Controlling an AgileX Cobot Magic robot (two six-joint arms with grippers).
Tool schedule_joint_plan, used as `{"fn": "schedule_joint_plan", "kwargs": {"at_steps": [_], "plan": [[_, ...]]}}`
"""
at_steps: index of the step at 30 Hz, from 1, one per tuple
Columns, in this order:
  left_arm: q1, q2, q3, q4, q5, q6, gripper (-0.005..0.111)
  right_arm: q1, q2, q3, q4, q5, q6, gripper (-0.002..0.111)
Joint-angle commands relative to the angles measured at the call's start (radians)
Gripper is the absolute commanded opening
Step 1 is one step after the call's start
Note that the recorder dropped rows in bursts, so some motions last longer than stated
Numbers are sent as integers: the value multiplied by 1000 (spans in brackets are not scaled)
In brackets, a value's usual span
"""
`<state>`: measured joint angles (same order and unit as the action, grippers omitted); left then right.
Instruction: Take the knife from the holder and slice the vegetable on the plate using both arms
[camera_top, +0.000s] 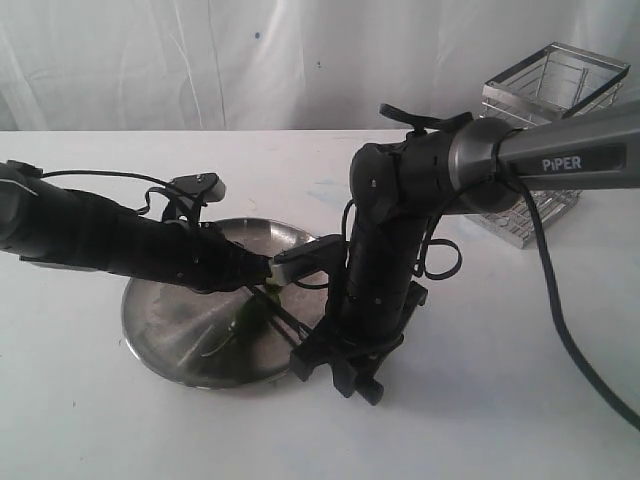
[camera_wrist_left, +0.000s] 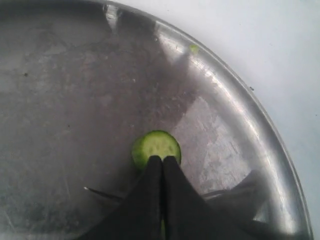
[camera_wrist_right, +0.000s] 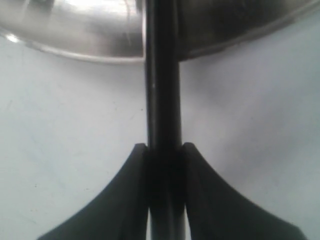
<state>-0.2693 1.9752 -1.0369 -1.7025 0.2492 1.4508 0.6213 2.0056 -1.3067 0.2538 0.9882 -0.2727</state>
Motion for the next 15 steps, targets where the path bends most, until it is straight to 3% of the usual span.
{"fn": "schedule_joint_plan", "kwargs": {"at_steps": [1, 9, 15], "plan": [[-3, 39, 2, 0, 10, 31, 0, -3, 0, 1, 4, -2, 0, 0], [-3, 43, 65, 2, -99, 13, 0, -3, 0, 1, -32, 16, 0, 0], [-3, 39, 81, 2, -81, 13, 0, -3, 0, -9, -49, 30, 0, 0]]}}
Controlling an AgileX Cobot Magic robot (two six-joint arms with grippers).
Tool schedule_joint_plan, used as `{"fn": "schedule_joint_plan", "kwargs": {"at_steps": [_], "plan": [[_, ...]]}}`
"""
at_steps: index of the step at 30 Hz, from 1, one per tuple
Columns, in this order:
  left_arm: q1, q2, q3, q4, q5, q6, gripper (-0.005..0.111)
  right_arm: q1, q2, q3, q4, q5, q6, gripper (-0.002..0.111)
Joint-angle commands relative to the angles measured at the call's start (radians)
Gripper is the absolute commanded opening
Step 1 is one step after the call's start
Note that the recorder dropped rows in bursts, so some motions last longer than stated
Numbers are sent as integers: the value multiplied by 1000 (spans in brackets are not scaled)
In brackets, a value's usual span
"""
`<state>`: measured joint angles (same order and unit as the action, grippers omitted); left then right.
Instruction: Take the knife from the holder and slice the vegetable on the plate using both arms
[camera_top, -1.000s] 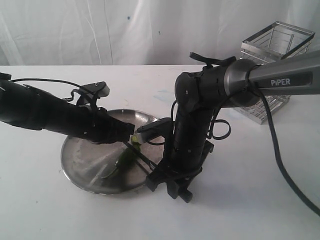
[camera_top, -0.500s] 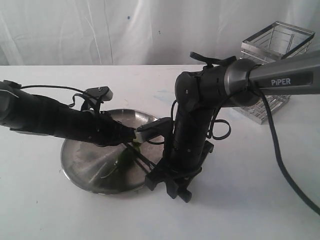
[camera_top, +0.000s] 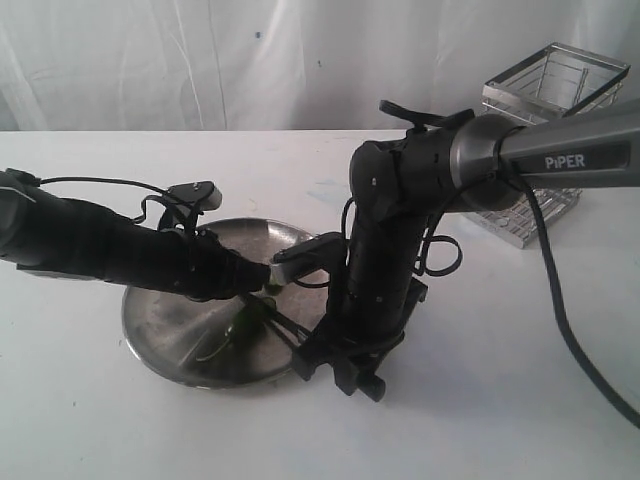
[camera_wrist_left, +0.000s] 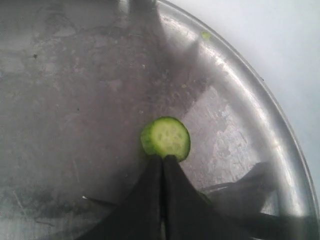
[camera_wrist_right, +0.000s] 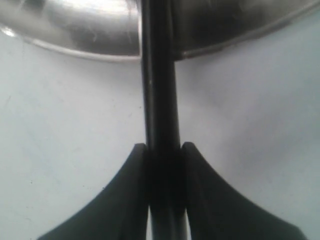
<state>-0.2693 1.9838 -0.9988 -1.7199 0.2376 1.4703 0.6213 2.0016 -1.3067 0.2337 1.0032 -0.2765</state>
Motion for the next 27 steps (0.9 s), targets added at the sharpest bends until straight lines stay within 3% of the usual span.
{"fn": "schedule_joint_plan", "kwargs": {"at_steps": [1, 14, 27], "plan": [[-3, 23, 40, 17, -59, -7, 0, -3, 4, -16, -29, 15, 4, 0], [-3, -142, -3, 14, 51, -12, 0, -4, 4, -46, -120, 13, 68, 0], [-3, -152, 31, 62, 95, -12, 0, -4, -16, -58, -62, 10, 71, 0]]}}
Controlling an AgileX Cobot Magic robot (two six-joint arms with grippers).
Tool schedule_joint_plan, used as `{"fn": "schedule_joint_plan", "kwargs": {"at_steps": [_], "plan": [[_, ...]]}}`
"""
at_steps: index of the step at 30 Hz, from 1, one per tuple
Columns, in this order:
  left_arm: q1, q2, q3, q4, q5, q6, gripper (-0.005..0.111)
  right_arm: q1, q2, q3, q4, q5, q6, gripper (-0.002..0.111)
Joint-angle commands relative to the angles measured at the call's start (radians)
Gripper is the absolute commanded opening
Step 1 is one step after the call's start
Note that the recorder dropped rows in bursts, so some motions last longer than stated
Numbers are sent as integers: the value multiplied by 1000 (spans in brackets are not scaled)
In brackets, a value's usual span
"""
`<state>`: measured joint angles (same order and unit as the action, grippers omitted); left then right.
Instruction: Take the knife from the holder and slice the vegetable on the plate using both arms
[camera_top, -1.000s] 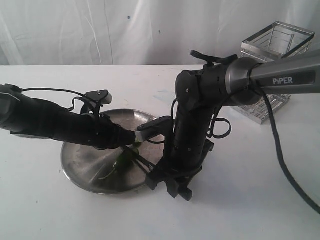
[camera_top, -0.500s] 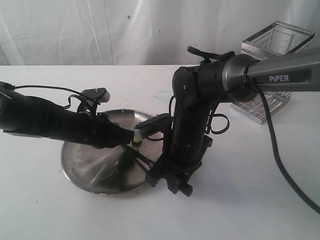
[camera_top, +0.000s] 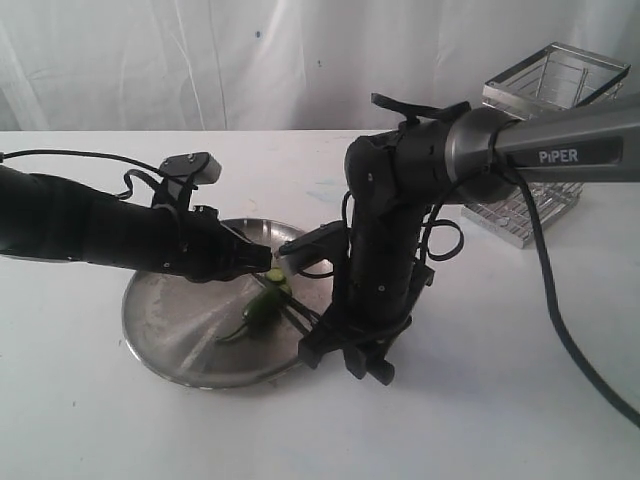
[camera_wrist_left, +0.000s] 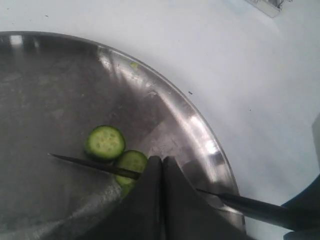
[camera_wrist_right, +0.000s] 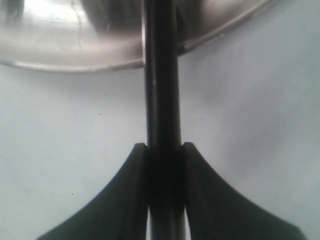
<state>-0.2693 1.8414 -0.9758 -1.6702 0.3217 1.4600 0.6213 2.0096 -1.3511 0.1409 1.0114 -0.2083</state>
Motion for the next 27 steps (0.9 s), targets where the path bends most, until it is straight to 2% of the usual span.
{"fn": "schedule_joint_plan", "kwargs": {"at_steps": [1, 16, 27], "plan": [[-3, -10, 8, 12, 11, -2, 0, -4, -33, -13, 39, 0, 3, 0], [-3, -10, 8, 22, -13, 4, 0, -4, -16, -12, 112, 16, -46, 0], [-3, 64, 8, -2, -31, 24, 0, -4, -10, -10, 117, 11, -49, 0]]}}
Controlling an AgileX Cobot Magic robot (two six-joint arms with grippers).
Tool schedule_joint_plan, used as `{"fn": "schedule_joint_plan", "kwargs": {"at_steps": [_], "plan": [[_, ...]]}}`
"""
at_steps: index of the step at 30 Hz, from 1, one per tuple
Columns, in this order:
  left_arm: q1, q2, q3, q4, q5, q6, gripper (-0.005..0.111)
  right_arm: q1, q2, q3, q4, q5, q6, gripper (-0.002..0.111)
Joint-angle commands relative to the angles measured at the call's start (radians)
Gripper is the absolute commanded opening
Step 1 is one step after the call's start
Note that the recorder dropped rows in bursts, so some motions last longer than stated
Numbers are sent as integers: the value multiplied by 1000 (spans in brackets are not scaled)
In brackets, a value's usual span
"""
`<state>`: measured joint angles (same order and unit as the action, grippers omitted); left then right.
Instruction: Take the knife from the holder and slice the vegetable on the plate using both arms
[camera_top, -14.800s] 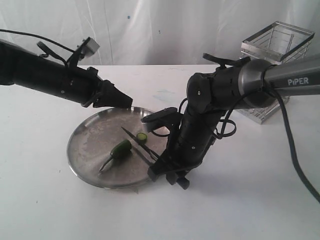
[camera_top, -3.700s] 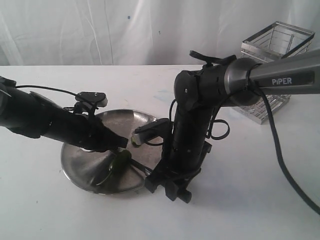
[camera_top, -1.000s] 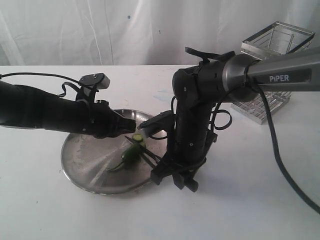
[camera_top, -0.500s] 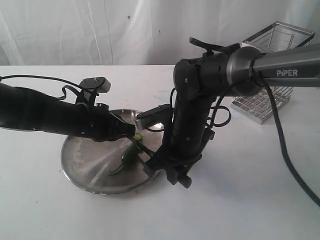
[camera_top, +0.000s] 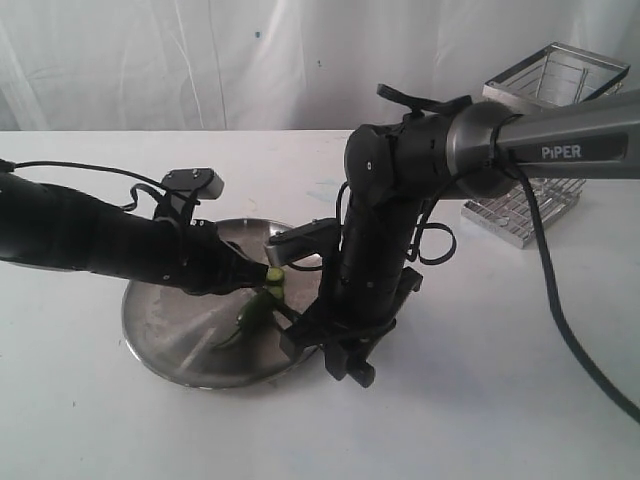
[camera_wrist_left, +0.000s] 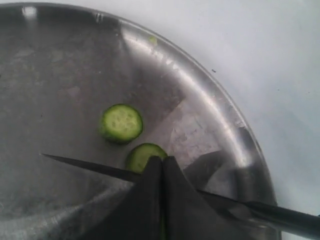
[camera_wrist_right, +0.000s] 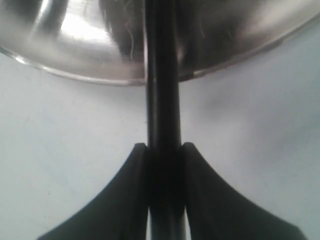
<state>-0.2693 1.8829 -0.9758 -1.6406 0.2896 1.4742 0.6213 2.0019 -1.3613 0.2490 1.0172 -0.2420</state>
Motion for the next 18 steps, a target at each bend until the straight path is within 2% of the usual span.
{"fn": "schedule_joint_plan", "kwargs": {"at_steps": [1, 6, 14, 18], "plan": [[-3, 26, 8, -47, -1, 25, 0, -4, -3, 1, 9, 5, -15, 0], [-3, 45, 8, -104, -8, 127, 0, -4, -3, 1, 9, 5, -15, 0], [-3, 45, -34, -104, 51, 123, 0, -4, -3, 1, 9, 5, -15, 0], [-3, 49, -34, -104, -31, 126, 0, -4, -3, 1, 9, 5, -15, 0]]}}
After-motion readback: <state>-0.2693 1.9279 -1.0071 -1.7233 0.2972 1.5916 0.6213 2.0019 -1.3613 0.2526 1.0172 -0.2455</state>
